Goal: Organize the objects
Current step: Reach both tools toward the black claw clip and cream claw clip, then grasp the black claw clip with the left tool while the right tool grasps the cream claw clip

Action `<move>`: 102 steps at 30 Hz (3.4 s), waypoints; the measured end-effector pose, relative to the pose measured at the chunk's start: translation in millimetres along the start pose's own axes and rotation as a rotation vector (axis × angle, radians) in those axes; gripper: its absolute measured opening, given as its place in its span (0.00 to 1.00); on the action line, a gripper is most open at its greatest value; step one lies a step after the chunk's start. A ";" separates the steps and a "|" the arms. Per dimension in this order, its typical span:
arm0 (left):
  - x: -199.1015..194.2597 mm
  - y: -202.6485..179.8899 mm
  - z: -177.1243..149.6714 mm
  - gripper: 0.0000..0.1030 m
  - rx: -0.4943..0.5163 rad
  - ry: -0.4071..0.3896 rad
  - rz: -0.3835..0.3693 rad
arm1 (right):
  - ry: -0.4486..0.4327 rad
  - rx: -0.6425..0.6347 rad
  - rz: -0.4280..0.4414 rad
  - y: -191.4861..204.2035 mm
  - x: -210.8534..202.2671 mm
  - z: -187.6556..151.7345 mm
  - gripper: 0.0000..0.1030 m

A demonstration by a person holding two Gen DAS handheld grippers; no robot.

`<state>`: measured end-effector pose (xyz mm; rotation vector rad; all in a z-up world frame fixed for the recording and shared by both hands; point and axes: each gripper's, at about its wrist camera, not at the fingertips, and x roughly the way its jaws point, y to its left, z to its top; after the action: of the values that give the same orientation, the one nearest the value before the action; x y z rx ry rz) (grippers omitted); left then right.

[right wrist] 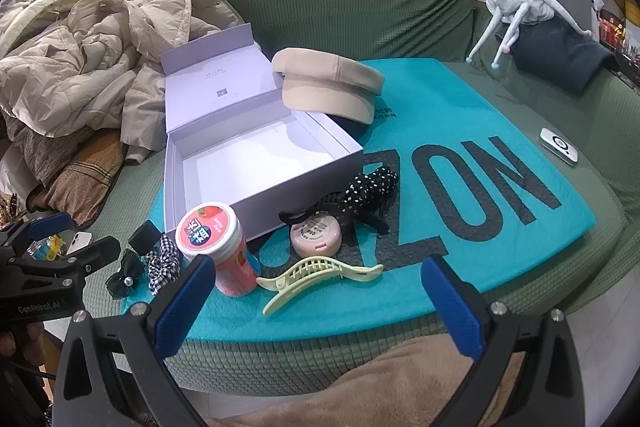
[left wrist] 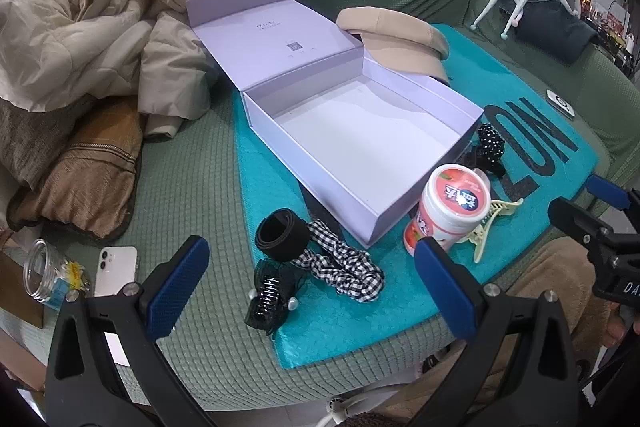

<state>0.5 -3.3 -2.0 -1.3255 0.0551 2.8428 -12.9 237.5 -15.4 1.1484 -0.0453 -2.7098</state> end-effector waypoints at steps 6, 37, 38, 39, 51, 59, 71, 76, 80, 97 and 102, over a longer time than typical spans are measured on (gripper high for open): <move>1.3 -3.3 0.2 1.00 0.009 -0.003 0.007 | 0.000 0.002 0.002 -1.2 0.0 -1.3 1.00; 45.1 19.8 -30.2 1.00 -0.046 0.149 0.008 | 0.071 0.003 0.034 -8.1 41.8 -21.6 1.00; 46.0 20.8 -31.1 1.00 -0.048 0.148 0.009 | 0.076 0.003 0.039 -8.1 44.4 -22.5 1.00; 47.0 22.1 -32.8 1.00 -0.049 0.153 0.014 | 0.080 0.004 0.045 -8.4 46.9 -23.2 1.00; 63.0 35.1 -44.5 1.00 -0.049 0.182 0.033 | 0.081 -0.007 0.111 -11.9 66.5 -28.5 1.00; 73.1 35.7 -44.7 0.94 -0.024 0.195 0.034 | 0.064 -0.079 0.110 -5.2 75.5 -28.9 1.00; 90.3 32.9 -44.8 0.87 -0.028 0.216 -0.005 | 0.104 -0.152 0.043 3.8 93.8 -26.3 1.00; 93.5 29.7 -45.2 0.87 -0.040 0.209 -0.029 | 0.127 -0.172 0.034 6.6 100.2 -24.9 1.00; 95.1 26.5 -44.8 0.83 -0.046 0.203 -0.041 | 0.164 -0.182 0.031 9.3 107.3 -25.1 1.00; 91.2 16.6 -48.1 0.40 -0.030 0.181 -0.082 | 0.135 -0.122 0.020 -0.7 100.2 -30.2 0.40; 87.2 18.6 -48.9 0.33 -0.048 0.177 -0.091 | 0.129 -0.076 0.079 -9.4 94.2 -31.2 0.22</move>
<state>-18.5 -24.5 -99.7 -1.5436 -0.0720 2.6626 -56.2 230.1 -104.8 1.2684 0.0302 -2.5400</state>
